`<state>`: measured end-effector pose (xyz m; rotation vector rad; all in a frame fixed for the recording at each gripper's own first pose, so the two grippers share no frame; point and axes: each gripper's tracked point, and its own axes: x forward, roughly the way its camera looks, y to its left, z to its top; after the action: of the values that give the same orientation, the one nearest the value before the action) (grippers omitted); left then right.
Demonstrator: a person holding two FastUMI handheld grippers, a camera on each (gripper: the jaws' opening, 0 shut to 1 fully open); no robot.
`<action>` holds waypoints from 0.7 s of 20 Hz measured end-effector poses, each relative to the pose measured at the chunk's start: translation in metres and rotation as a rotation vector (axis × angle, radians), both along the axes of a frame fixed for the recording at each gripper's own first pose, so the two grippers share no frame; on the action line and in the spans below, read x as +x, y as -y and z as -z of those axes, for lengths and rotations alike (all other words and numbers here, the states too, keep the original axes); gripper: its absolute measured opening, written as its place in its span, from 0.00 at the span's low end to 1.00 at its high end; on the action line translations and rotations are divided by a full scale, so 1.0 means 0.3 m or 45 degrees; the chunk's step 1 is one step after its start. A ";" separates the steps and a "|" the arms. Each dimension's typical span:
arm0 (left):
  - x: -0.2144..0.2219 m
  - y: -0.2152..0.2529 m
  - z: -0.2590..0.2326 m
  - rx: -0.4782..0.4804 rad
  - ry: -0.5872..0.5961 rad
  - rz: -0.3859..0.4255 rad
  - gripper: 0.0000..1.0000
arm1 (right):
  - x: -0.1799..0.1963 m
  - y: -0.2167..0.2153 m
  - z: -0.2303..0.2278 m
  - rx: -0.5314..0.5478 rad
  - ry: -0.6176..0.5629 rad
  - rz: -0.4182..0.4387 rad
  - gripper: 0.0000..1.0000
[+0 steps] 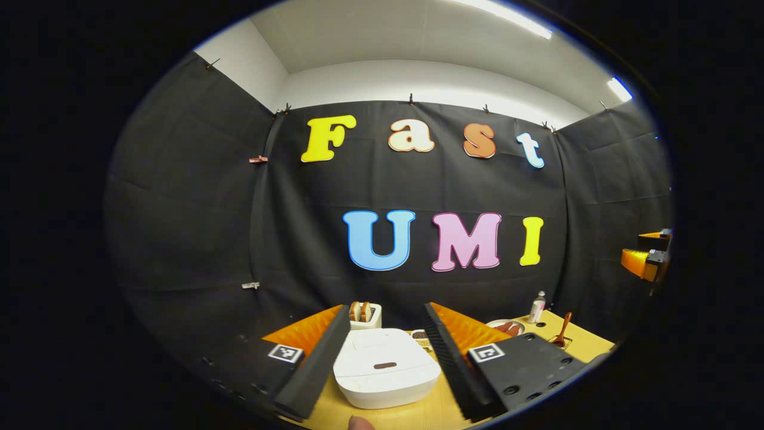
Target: Close the left gripper, press the button to open the rice cooker; take a wooden spoon from the chopstick holder with the right hand, scoop a spoonful of rice and pour it into the rice cooker, then put the wooden spoon back into the chopstick holder.
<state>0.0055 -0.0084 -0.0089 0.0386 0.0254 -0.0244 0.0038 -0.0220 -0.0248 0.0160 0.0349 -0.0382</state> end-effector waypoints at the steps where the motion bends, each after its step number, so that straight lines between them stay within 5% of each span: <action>1: 0.001 -0.012 -0.003 -0.003 -0.003 -0.003 0.64 | -0.001 0.002 0.000 0.000 -0.001 0.002 0.97; 3: 0.024 -0.033 0.005 -0.020 -0.012 0.000 0.20 | 0.000 0.003 0.000 -0.003 0.001 0.005 0.97; 5: 0.033 -0.006 0.039 -0.051 -0.053 0.092 0.08 | -0.003 0.005 0.002 -0.007 0.003 0.006 0.97; 14: 0.366 0.009 0.485 -0.319 -0.680 0.400 0.06 | 0.000 0.061 -0.005 -0.056 0.001 0.049 0.97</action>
<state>0.1153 -0.0111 -0.1543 -0.2159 0.5499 -0.3516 0.0037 -0.0402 -0.0234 -0.0275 0.0330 -0.0771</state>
